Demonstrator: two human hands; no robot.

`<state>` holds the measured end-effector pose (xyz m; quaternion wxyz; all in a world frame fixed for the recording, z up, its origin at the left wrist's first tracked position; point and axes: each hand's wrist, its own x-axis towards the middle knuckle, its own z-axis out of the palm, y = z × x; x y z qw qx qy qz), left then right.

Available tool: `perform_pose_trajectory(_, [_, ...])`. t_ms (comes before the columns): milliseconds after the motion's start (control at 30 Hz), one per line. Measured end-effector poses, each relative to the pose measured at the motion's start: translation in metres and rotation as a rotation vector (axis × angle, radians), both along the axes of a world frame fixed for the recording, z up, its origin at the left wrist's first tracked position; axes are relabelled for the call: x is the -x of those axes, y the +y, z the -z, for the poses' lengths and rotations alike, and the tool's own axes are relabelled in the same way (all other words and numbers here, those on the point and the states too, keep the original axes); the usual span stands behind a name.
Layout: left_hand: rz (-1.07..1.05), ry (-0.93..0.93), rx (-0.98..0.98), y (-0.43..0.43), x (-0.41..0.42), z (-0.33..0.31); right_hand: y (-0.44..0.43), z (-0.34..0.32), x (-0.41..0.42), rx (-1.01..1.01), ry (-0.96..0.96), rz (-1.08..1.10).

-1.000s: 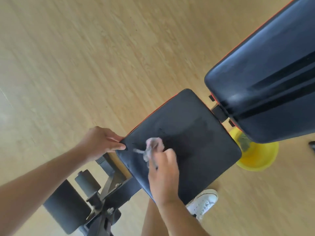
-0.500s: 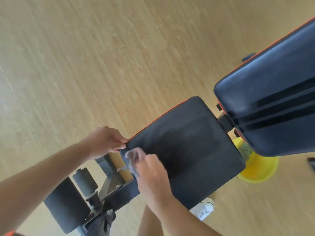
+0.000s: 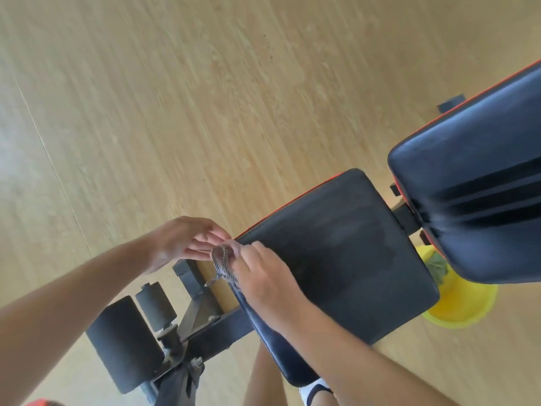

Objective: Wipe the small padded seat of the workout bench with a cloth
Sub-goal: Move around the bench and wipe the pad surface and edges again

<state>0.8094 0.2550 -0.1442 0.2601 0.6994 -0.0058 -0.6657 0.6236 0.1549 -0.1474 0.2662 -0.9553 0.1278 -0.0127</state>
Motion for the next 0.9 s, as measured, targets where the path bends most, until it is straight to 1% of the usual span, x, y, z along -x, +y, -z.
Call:
perform_pose_trajectory(33, [-0.008, 0.004, 0.004, 0.000, 0.000, 0.000, -0.027, 0.002, -0.003, 0.016, -0.016, 0.077])
perform_pose_trajectory(67, [-0.011, 0.009, 0.003, 0.000, 0.000, -0.001, -0.061, 0.001, -0.006, -0.023, -0.018, 0.230])
perform_pose_trajectory(133, [-0.048, 0.014, 0.000, 0.001, 0.000, -0.003, -0.121, 0.000, -0.008, 0.031, -0.020, 0.621])
perform_pose_trajectory(167, [-0.084, 0.014, 0.006, 0.002, 0.000, -0.004, -0.131, 0.001, -0.008, 0.098, -0.022, 0.768])
perform_pose_trajectory(200, [-0.118, 0.019, 0.006, 0.002, 0.000, -0.004, -0.124, 0.005, -0.012, 0.145, -0.025, 0.854])
perform_pose_trajectory(233, [-0.148, 0.034, 0.002, 0.000, 0.000, -0.005, -0.099, 0.008, -0.020, 0.152, -0.010, 0.884])
perform_pose_trajectory(267, [-0.166, 0.047, -0.004, -0.001, 0.000, -0.005, -0.066, 0.011, -0.027, 0.146, -0.007, 0.787])
perform_pose_trajectory(333, [-0.181, 0.059, -0.005, -0.003, -0.001, -0.006, 0.012, 0.010, -0.028, 0.031, 0.022, 0.313])
perform_pose_trajectory(367, [-0.177, 0.058, 0.000, -0.002, -0.002, -0.006, 0.039, 0.007, -0.022, -0.027, 0.079, 0.054])
perform_pose_trajectory(400, [-0.160, 0.054, 0.006, -0.002, -0.004, -0.005, 0.051, 0.004, -0.015, -0.087, 0.152, -0.143])
perform_pose_trajectory(433, [-0.135, 0.057, 0.008, -0.002, -0.004, -0.005, 0.047, 0.000, -0.008, -0.171, 0.191, -0.254])
perform_pose_trajectory(467, [-0.106, 0.060, 0.008, -0.001, -0.004, -0.004, 0.030, -0.001, 0.000, -0.217, 0.185, -0.280])
perform_pose_trajectory(500, [-0.075, 0.054, 0.010, -0.002, -0.004, -0.003, 0.003, -0.005, 0.004, -0.167, 0.138, -0.225])
perform_pose_trajectory(533, [-0.025, 0.030, 0.012, -0.002, -0.004, -0.001, -0.031, -0.005, 0.009, -0.055, 0.095, -0.057])
perform_pose_trajectory(600, [0.122, -0.035, 0.017, 0.000, -0.004, 0.001, -0.114, -0.001, 0.019, 0.153, -0.026, 0.442])
perform_pose_trajectory(633, [0.202, -0.061, 0.032, 0.002, -0.003, 0.001, -0.149, -0.002, 0.028, 0.211, -0.010, 0.660])
perform_pose_trajectory(667, [0.275, -0.097, 0.051, 0.001, -0.002, 0.000, -0.174, -0.005, 0.038, 0.222, 0.018, 0.805])
perform_pose_trajectory(700, [0.332, -0.140, 0.064, 0.001, -0.001, -0.001, -0.180, -0.005, 0.048, 0.212, 0.036, 0.906])
perform_pose_trajectory(733, [0.377, -0.189, 0.065, 0.000, 0.001, -0.003, -0.171, -0.004, 0.056, 0.199, 0.028, 0.959])
perform_pose_trajectory(767, [0.406, -0.237, 0.060, -0.001, 0.006, -0.005, -0.152, -0.005, 0.063, 0.183, 0.021, 0.966])
perform_pose_trajectory(800, [0.424, -0.284, 0.053, -0.003, 0.010, -0.007, -0.127, -0.002, 0.070, 0.155, 0.035, 0.917])
perform_pose_trajectory(833, [0.427, -0.326, 0.052, -0.006, 0.014, -0.008, -0.094, 0.001, 0.074, 0.094, 0.059, 0.823])
perform_pose_trajectory(900, [0.415, -0.390, 0.058, -0.009, 0.020, -0.007, -0.024, 0.000, 0.079, -0.003, 0.110, 0.489])
